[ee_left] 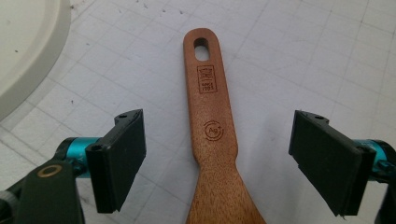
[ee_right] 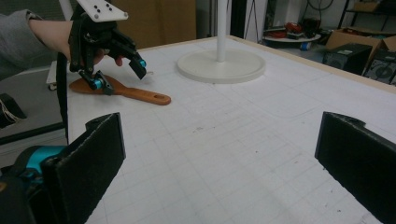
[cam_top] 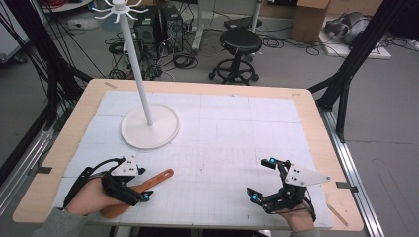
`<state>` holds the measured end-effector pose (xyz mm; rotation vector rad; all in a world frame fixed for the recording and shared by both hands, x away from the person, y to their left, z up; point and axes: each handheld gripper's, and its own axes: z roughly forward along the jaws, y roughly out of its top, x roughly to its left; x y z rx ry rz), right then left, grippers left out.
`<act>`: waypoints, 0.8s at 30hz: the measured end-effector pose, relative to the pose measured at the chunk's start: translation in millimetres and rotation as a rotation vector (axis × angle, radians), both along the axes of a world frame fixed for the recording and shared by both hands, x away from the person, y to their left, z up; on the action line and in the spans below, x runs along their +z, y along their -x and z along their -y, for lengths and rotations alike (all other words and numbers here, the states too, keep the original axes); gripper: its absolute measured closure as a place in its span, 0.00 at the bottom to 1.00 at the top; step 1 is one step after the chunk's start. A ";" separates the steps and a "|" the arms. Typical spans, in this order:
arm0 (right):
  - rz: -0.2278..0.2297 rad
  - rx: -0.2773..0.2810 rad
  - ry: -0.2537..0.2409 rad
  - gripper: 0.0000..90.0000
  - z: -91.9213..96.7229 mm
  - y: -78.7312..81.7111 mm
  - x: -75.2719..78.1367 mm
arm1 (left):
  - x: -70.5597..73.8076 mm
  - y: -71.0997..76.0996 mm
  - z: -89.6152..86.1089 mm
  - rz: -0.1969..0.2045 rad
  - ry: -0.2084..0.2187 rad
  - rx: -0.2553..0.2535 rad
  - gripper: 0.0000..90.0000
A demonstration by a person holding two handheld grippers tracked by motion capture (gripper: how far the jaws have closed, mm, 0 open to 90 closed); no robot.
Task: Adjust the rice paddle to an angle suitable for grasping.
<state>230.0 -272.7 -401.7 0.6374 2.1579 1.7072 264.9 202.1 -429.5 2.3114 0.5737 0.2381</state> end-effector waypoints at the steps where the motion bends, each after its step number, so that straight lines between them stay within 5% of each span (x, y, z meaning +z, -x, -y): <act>1: -0.003 -0.001 -0.001 0.01 0.4 0.4 -0.3 | -0.5 -0.4 0.4 -0.005 -0.004 -0.001 0.22; 11: -0.013 -0.007 0.006 0.01 2.3 3.2 -1.0 | -4.9 -4.9 4.6 -0.014 -0.070 0.013 0.32; 24: -0.018 -0.003 0.011 0.01 1.8 3.9 -1.8 | -2.4 -5.5 7.4 -0.051 -0.063 0.014 0.48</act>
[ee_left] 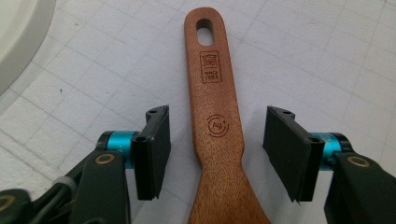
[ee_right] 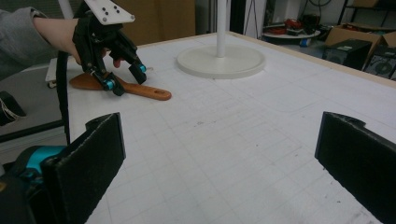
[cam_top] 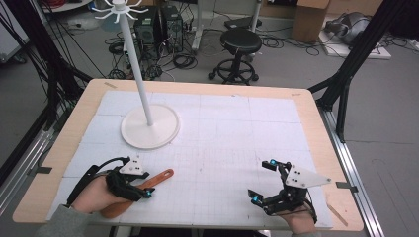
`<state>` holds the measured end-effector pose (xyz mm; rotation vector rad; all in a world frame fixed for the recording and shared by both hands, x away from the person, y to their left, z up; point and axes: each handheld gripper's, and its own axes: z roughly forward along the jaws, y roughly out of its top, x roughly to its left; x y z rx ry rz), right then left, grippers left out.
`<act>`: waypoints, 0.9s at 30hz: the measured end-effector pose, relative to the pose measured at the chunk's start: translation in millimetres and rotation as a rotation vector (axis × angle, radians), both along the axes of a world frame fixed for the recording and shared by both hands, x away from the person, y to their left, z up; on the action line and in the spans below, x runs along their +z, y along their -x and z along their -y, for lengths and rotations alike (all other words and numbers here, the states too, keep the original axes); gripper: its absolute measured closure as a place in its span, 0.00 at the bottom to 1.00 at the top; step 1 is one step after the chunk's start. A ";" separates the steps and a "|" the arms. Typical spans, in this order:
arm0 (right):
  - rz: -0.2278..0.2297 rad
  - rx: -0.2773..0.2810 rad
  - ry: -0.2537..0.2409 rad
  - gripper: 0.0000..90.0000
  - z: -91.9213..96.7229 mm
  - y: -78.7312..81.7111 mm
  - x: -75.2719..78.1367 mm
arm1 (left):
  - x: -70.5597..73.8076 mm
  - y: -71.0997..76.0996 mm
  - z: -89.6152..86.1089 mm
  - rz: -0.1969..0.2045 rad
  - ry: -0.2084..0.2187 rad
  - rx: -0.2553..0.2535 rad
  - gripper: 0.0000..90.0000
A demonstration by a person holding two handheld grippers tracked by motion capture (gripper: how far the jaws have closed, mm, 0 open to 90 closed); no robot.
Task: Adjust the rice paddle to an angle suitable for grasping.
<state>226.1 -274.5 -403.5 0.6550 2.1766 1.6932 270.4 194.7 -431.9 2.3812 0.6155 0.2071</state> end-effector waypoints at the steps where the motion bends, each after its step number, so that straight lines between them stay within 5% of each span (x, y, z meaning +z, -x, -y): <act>1: 0.000 0.000 0.000 0.01 -0.1 0.0 0.0 | 0.4 -0.5 -0.7 0.000 -0.005 -0.001 0.49; 19: -0.005 0.002 0.005 0.01 -1.1 -0.1 -1.3 | 2.0 -1.5 -1.5 0.002 -0.011 0.008 0.70; 27: -0.002 0.001 0.005 0.01 -0.9 -0.3 -1.4 | 1.3 -1.6 -1.7 -0.006 0.009 0.028 0.71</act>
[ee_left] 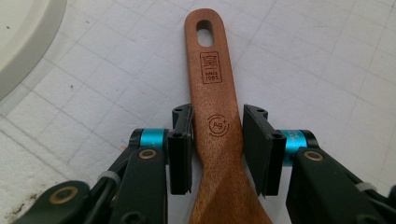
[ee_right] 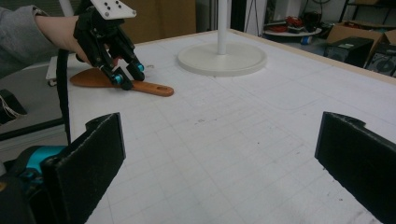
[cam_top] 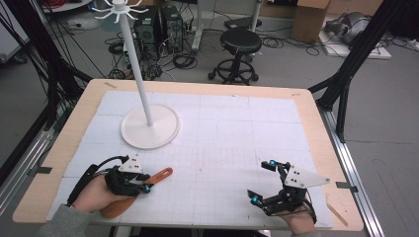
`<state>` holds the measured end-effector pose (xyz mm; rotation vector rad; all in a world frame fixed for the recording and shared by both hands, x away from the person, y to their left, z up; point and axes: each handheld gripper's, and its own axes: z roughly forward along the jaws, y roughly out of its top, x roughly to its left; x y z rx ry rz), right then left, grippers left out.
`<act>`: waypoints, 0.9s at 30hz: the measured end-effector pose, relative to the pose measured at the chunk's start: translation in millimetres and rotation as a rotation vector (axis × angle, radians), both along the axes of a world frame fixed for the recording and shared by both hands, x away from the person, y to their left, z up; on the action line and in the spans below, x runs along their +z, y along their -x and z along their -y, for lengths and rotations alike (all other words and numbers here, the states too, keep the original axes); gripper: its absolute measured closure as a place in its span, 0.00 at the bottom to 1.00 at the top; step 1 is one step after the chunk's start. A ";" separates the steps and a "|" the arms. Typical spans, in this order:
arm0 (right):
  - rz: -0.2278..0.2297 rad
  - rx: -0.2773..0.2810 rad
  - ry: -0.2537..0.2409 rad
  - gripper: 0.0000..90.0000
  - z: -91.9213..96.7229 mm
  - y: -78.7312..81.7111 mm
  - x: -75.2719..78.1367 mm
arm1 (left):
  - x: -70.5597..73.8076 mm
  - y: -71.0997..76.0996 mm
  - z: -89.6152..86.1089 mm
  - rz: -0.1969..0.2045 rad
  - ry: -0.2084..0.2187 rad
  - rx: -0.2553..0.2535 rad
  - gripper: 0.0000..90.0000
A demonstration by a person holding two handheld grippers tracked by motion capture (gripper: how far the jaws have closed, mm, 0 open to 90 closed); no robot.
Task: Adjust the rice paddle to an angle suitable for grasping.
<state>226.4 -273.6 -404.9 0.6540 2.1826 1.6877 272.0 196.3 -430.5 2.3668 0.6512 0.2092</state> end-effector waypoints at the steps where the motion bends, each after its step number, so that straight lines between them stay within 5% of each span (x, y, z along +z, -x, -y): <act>1: -0.003 0.001 -0.003 0.01 -0.2 0.2 -0.2 | 0.9 -0.3 -0.7 0.000 -0.008 -0.003 0.72; 17: 0.003 0.000 -0.001 0.01 0.3 -0.4 0.4 | 17.2 4.0 -9.0 0.034 0.039 0.025 0.72; 27: 0.002 0.000 0.000 0.01 0.8 -0.4 0.4 | 36.8 8.0 -20.1 0.096 0.076 0.037 0.72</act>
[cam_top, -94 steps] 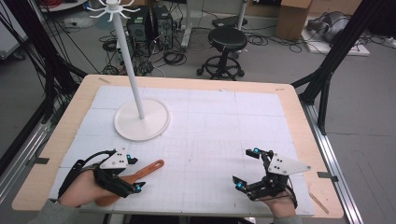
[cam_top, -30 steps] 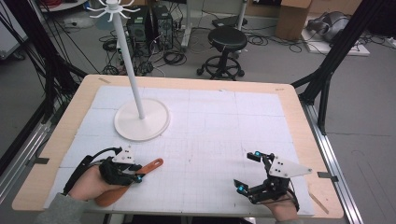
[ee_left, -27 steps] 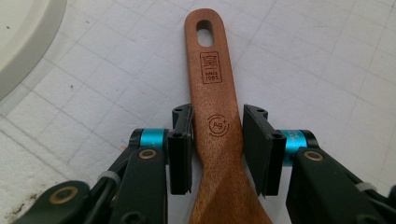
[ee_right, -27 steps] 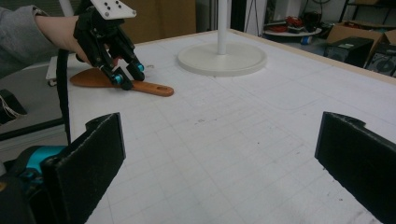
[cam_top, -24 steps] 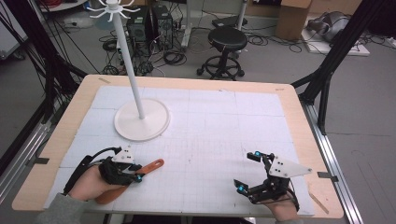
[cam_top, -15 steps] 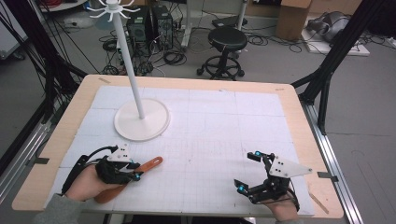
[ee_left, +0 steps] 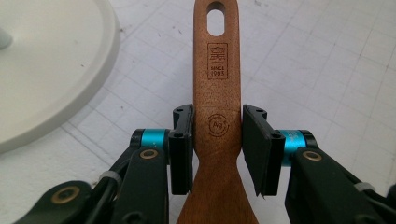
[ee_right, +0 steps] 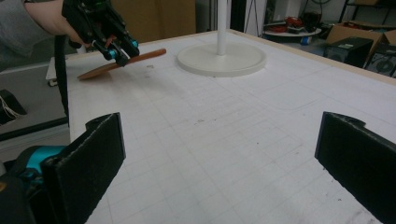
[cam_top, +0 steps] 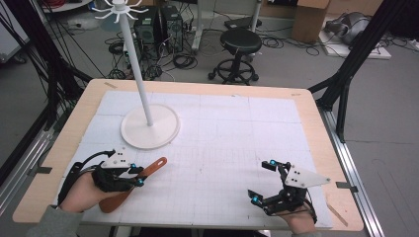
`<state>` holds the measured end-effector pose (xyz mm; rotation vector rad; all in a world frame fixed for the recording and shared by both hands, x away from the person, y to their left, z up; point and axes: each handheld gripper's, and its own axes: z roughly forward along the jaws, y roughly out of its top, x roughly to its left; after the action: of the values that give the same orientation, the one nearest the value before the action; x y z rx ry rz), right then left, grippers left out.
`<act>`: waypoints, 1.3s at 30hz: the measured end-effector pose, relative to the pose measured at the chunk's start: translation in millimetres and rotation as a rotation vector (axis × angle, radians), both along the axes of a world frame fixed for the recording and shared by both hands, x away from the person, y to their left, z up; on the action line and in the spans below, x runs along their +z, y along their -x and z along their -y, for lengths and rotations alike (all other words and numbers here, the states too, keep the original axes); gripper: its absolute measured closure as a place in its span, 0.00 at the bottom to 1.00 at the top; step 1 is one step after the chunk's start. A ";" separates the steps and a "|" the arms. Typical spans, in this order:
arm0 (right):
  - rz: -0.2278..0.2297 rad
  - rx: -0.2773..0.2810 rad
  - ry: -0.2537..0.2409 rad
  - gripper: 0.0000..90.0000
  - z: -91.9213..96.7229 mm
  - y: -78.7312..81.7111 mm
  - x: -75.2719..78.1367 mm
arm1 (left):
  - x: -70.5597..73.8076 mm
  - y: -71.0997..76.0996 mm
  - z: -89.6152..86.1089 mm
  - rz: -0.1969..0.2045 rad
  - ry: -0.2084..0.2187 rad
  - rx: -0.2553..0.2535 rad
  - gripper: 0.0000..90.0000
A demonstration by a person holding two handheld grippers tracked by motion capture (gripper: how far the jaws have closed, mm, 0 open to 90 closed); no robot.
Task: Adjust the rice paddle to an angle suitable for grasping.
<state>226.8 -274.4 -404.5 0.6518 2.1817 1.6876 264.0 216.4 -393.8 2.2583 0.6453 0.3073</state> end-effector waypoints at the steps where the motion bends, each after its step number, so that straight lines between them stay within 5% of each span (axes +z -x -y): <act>1: 0.003 0.000 0.000 0.01 -0.2 -0.2 0.1 | 2.1 0.7 -1.0 0.005 0.003 0.005 0.72; 19: 0.002 0.002 -0.003 0.01 -0.3 -0.2 0.4 | 34.0 9.0 -18.5 0.070 0.103 0.050 0.72; 39: -0.003 0.002 0.001 0.01 -0.9 -0.3 0.2 | 50.4 14.7 -31.6 0.133 0.149 0.091 0.72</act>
<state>227.1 -273.5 -404.3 0.6534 2.1861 1.6869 249.3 248.1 -343.4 2.0516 0.6798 0.4357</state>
